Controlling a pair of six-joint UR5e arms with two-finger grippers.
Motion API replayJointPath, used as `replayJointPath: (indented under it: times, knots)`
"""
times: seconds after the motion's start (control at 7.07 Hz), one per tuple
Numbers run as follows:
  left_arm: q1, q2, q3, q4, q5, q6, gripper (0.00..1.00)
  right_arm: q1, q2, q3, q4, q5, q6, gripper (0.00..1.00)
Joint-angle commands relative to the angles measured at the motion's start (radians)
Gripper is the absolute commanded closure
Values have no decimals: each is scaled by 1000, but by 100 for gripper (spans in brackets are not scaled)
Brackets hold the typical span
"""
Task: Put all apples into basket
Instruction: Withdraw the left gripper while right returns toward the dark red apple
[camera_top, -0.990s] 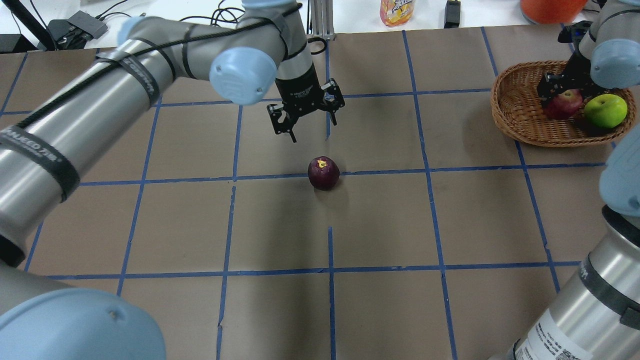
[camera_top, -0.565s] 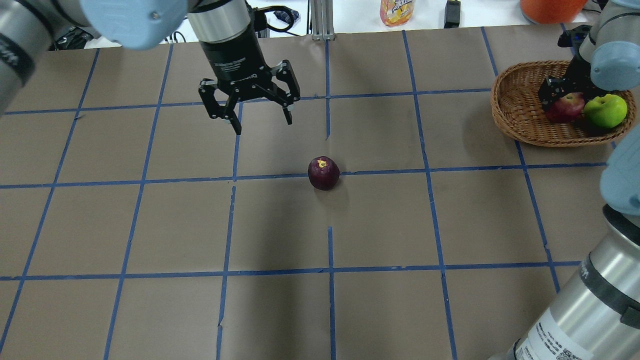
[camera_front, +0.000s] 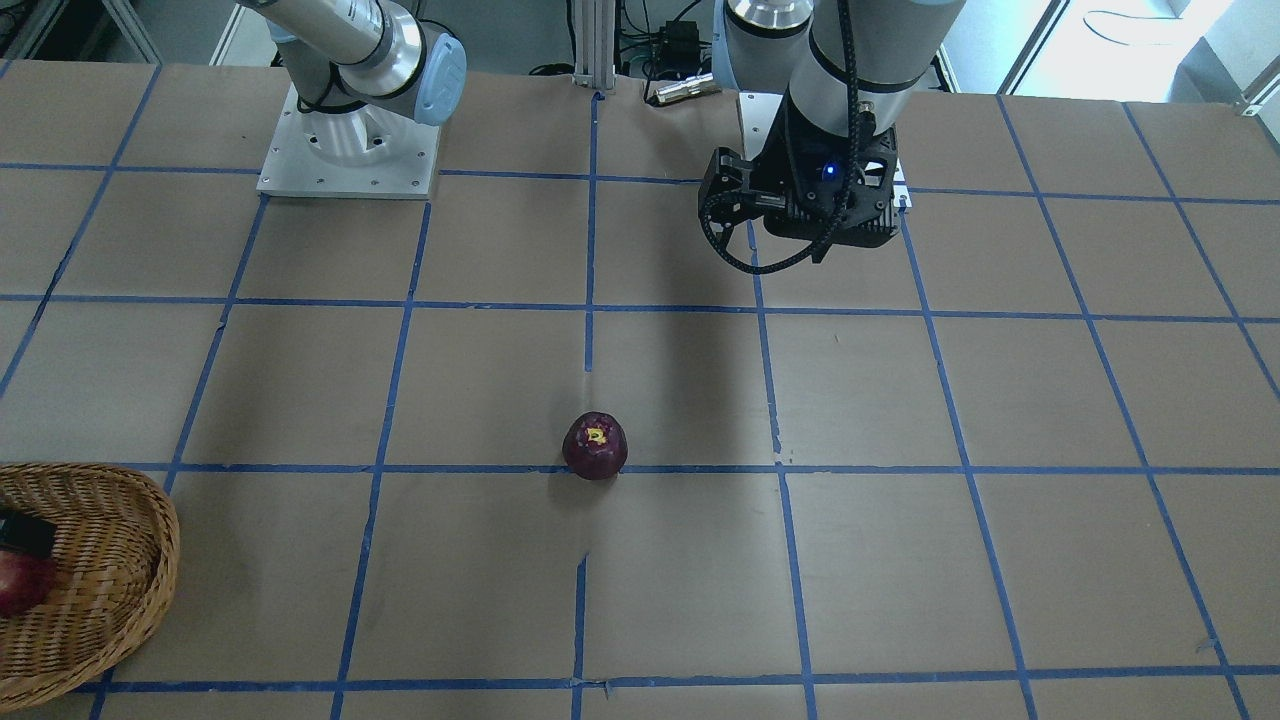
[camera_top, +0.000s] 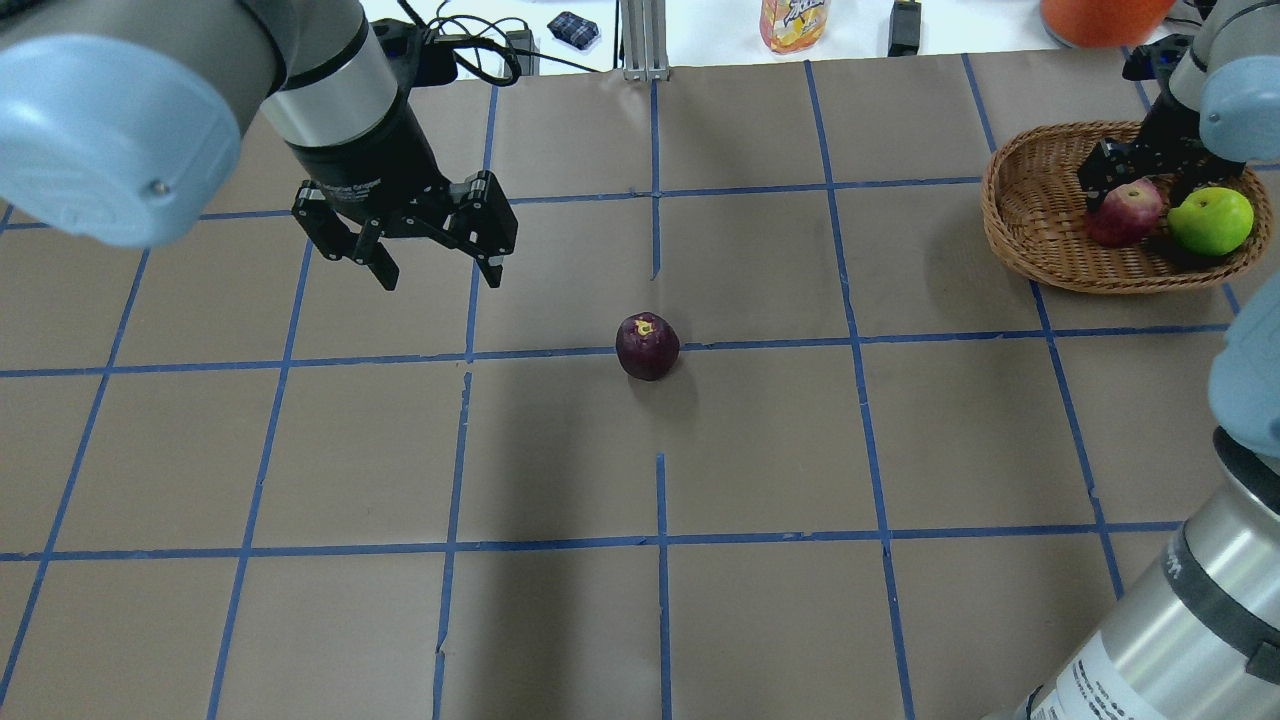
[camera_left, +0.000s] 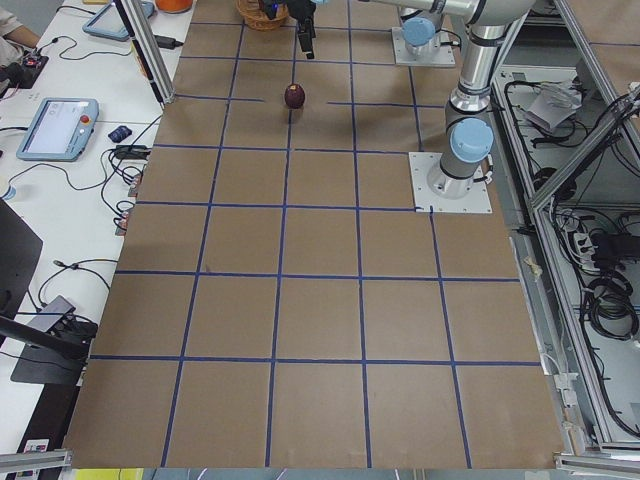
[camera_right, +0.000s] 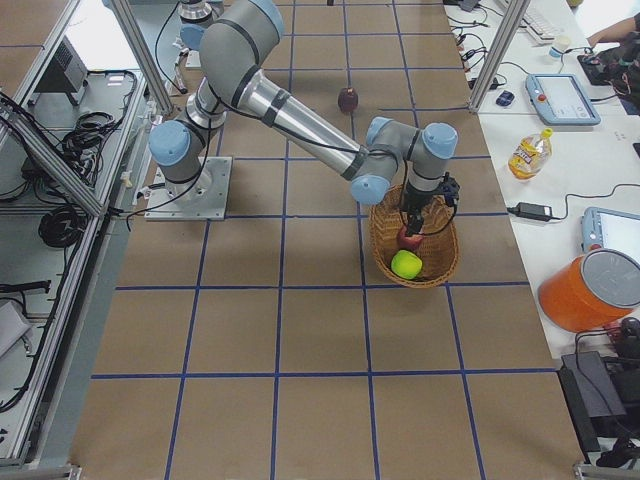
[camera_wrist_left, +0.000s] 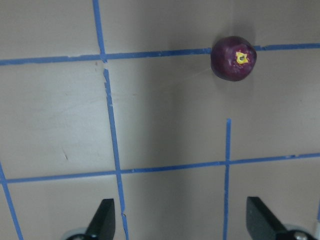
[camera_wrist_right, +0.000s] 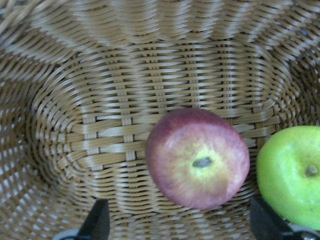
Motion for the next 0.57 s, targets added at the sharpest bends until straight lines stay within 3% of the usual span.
replayJointPath:
  times: [0.0,0.28,0.42]
  knots:
    - [85,84,-99,99,5,133,6,118,-93,1,123,73,108,0]
    - [119,60,-33,21,13,105,1,345,-149,15,170,128,269,0]
    - [121,41,23,-45,13,105,0,472,-146,15,189,132,447,0]
